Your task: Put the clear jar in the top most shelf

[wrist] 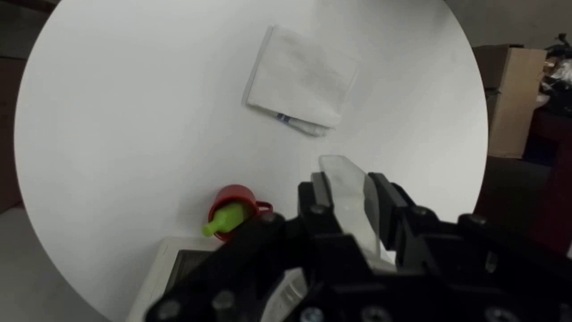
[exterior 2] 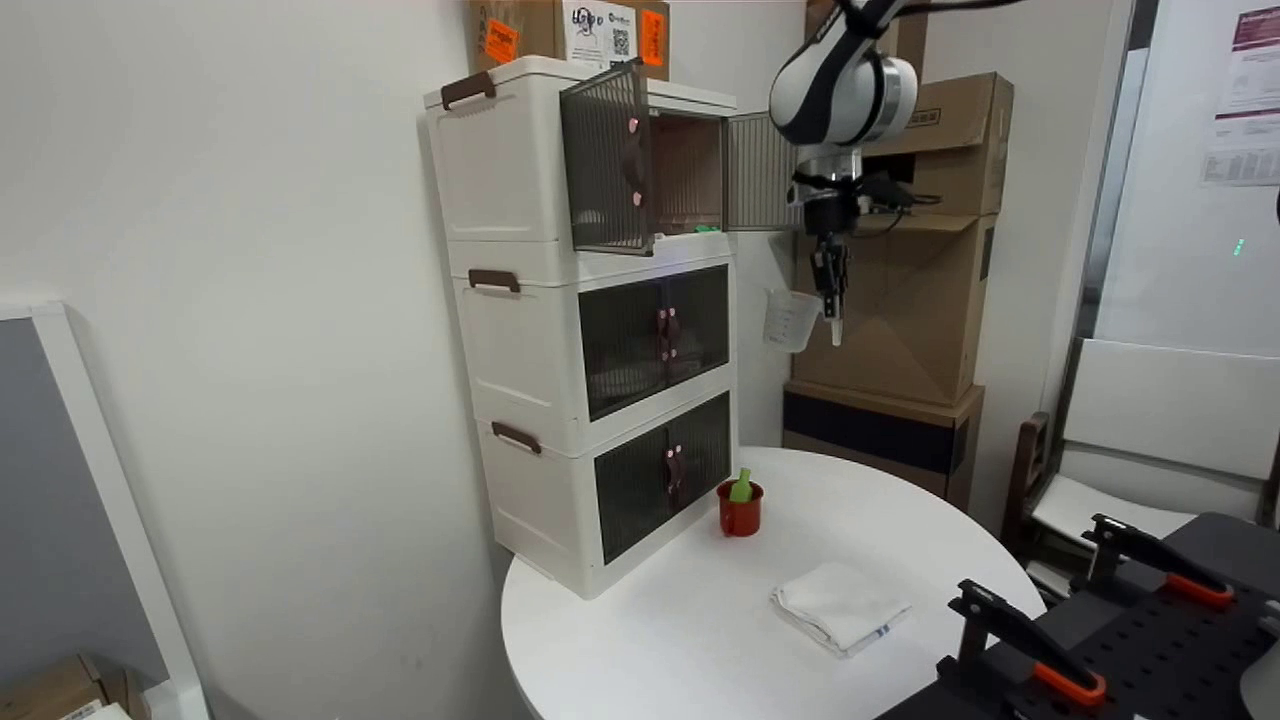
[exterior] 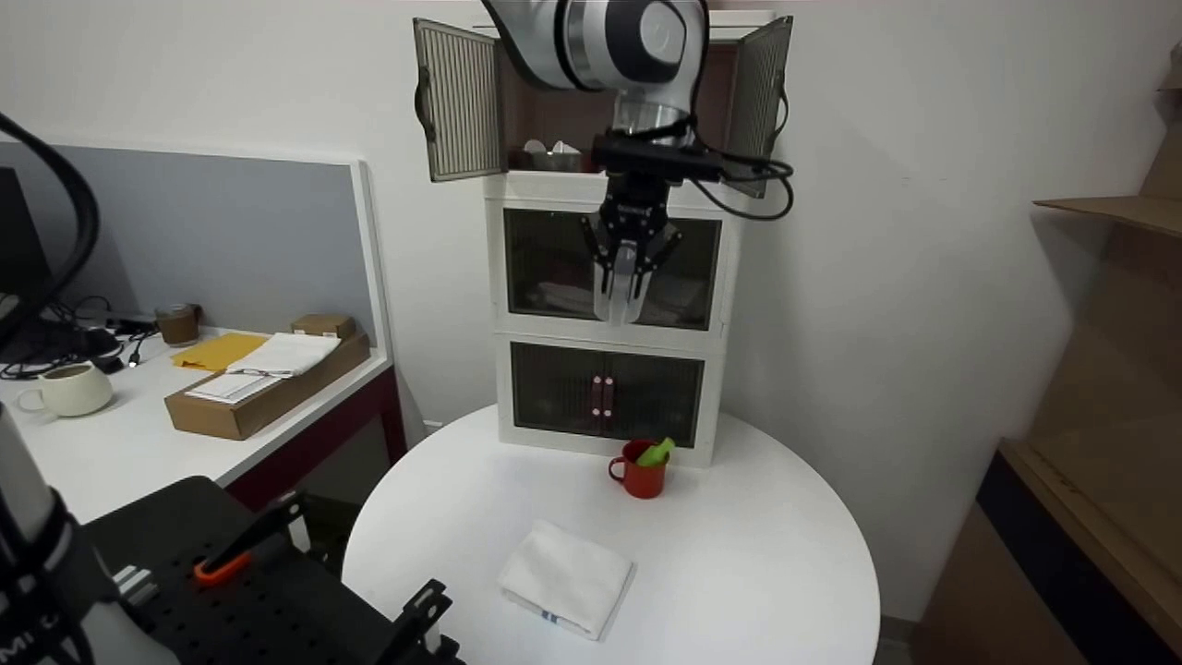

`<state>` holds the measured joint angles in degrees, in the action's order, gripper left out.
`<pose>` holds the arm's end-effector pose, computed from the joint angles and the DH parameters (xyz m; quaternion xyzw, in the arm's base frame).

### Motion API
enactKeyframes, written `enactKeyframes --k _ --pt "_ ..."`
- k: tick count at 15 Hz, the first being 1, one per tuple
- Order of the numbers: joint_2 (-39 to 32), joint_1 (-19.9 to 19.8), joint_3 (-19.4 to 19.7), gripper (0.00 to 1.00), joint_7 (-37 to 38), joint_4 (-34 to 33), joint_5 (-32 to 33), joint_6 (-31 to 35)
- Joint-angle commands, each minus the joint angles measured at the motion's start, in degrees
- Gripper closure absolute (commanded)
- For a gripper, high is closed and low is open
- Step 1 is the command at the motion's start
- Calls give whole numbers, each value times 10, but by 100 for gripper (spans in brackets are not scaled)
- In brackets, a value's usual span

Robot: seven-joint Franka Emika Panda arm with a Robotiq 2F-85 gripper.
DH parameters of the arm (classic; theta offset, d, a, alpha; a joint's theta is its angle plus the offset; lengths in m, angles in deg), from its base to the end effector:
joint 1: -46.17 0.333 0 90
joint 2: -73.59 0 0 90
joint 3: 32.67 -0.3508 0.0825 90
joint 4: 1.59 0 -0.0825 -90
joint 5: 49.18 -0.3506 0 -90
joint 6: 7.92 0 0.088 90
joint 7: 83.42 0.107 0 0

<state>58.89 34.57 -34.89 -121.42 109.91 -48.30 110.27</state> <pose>0.5647 -0.0954 0.3928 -0.9657 -0.2502 0.0645 0.0266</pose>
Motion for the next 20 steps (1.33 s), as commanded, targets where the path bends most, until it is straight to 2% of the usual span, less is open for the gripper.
enactKeyframes --k 1,5,14,20 --pt "90 9 5 93 -48 49 -63 30" --pt "111 26 11 93 -64 38 -173 68" --pt "72 56 2 93 -87 -6 -456 205" --pt "14 54 4 93 -68 -90 -502 187"
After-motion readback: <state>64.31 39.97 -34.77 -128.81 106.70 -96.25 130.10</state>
